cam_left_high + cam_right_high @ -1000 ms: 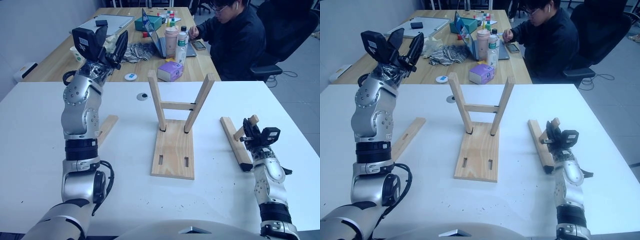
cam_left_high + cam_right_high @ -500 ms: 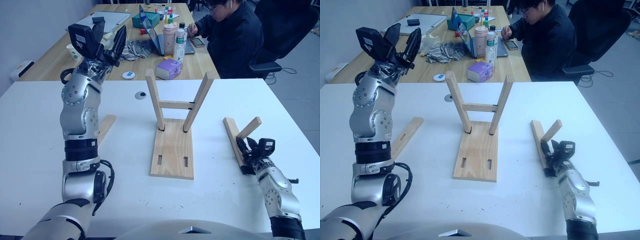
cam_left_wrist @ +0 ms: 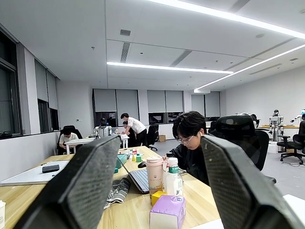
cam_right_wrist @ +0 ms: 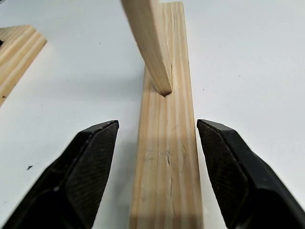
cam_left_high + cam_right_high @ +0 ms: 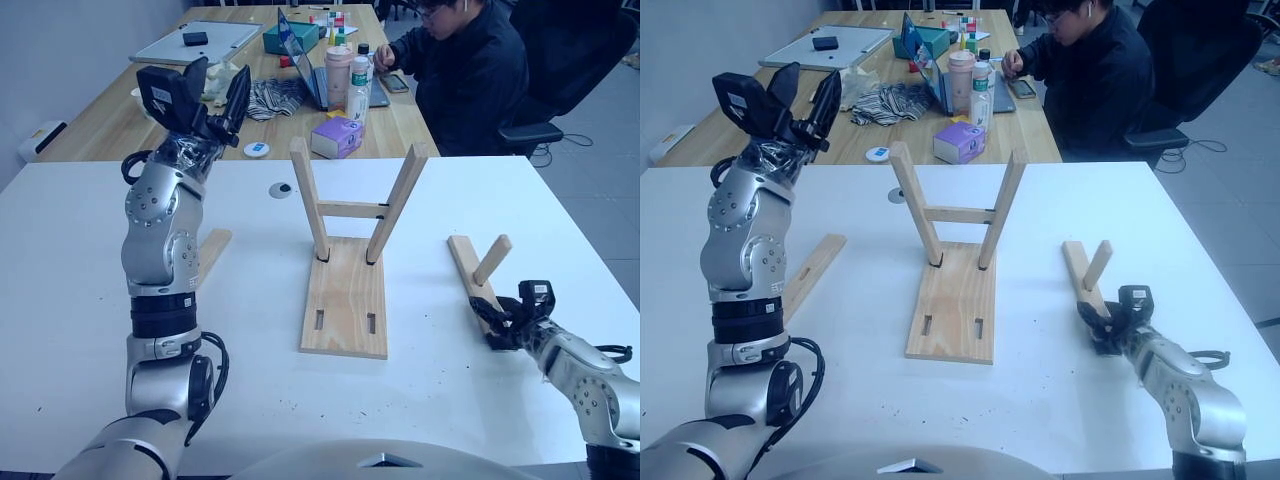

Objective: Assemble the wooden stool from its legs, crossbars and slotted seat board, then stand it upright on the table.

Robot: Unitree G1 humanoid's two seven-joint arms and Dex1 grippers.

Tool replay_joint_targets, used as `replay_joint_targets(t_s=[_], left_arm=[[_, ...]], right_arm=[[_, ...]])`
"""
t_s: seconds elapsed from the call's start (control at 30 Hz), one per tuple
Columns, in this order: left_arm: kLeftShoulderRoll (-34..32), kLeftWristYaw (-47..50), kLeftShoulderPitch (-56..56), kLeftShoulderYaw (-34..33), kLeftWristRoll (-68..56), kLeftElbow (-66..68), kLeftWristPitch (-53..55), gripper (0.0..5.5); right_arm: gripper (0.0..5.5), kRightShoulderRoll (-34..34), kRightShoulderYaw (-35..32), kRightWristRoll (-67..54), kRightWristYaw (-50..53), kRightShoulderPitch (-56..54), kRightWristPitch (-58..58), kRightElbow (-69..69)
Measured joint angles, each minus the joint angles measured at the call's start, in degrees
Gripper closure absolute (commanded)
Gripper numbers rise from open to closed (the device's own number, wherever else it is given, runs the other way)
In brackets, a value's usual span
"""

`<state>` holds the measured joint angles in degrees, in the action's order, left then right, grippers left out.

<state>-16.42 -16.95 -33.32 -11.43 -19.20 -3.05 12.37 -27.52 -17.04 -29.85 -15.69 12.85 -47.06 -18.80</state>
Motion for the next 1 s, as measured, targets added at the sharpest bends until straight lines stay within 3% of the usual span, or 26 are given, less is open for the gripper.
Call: replay_joint_targets(t_s=[0.17,0.37,0.57,0.73,0.9,1.0], left_arm=[[0.0,0.1,0.5,0.0,0.0,-0.5,0.3,2.43],[0.0,0.1,0.6,0.0,0.0,-0.5,0.4,2.43],[-0.5,0.8,-0.9,-1.6,-1.4,-0.5,2.0,2.43],[-1.1,2.1,-3.1,-5.5,-7.5,-0.4,7.8,2.43],[-1.2,-0.2,-3.2,-8.0,-26.3,-6.6,25.3,2.43],[-2.9,-5.7,2.8,-5.2,-38.9,-14.6,36.5,2.43]], right_arm=[[2.46,0.0,0.8,1.6,0.4,0.9,-0.7,-0.2],[3.39,-2.9,3.9,7.5,0.8,1.5,-0.1,-0.3],[3.45,-2.6,3.8,9.5,1.4,-0.4,-2.8,-2.0],[3.45,-2.9,-3.8,6.7,2.0,-13.8,-2.9,-1.6],[3.45,-9.6,-9.0,-4.1,-4.7,-33.3,-7.3,-0.9],[3.45,-12.0,-9.7,-14.6,-9.4,-41.8,-16.5,-0.7]])
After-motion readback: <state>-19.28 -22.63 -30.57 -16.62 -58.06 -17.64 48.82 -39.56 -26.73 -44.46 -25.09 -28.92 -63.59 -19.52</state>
